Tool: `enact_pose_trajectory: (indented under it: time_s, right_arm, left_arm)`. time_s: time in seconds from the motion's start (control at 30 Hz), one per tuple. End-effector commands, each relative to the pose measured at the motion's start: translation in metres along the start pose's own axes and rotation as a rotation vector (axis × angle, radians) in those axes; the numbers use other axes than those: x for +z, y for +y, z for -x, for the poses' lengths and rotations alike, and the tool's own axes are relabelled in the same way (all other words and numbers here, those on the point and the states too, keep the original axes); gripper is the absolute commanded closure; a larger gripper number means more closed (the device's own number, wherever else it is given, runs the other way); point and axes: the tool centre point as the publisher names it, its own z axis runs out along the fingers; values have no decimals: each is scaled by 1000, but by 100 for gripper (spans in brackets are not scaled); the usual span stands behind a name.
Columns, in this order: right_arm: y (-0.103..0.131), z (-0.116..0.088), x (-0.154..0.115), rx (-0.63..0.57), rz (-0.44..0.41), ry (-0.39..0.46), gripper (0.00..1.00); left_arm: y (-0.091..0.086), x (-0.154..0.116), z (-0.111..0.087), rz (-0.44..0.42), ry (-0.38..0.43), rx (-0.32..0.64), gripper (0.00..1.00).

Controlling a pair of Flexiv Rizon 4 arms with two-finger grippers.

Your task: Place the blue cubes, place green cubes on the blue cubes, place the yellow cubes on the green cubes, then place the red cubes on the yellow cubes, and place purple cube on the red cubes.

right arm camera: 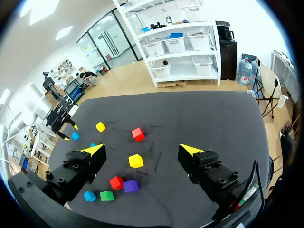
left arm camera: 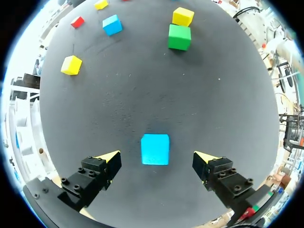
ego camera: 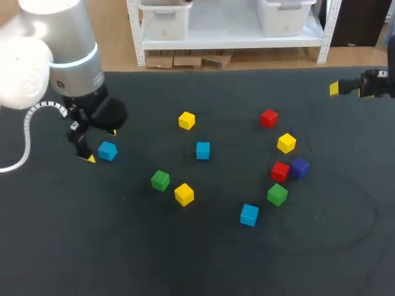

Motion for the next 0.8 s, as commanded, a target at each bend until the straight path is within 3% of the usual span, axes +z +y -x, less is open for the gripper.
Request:
enact_pose_trajectory:
  time_s: [0.03,0.17,0.23,0.33,0.47,0.6,0.8]
  right_arm:
    - [1,0,0,1,-5,-1,0]
    - [1,0,0,1,-5,-1,0]
    - [1,0,0,1,-5,-1,0]
    - [1,0,0,1,-5,-1,0]
    - [1,0,0,1,-5,-1,0]
    - [1,0,0,1,-5,-1,0]
    - [1,0,0,1,-5,-1,0]
  left_arm:
    - [10,9,-3,-11,-9,4,0]
    - [10,13,-4,-11,-13,2,0]
    - [10,14,-4,-12,-14,0,10]
    - [8,15,-5,-12,-14,-2,50]
    - [6,17,-6,-15,-12,-8,72]
    - [4,17,-5,-14,-10,-17,100]
    - [1,9,1,-1,-8,-25,100]
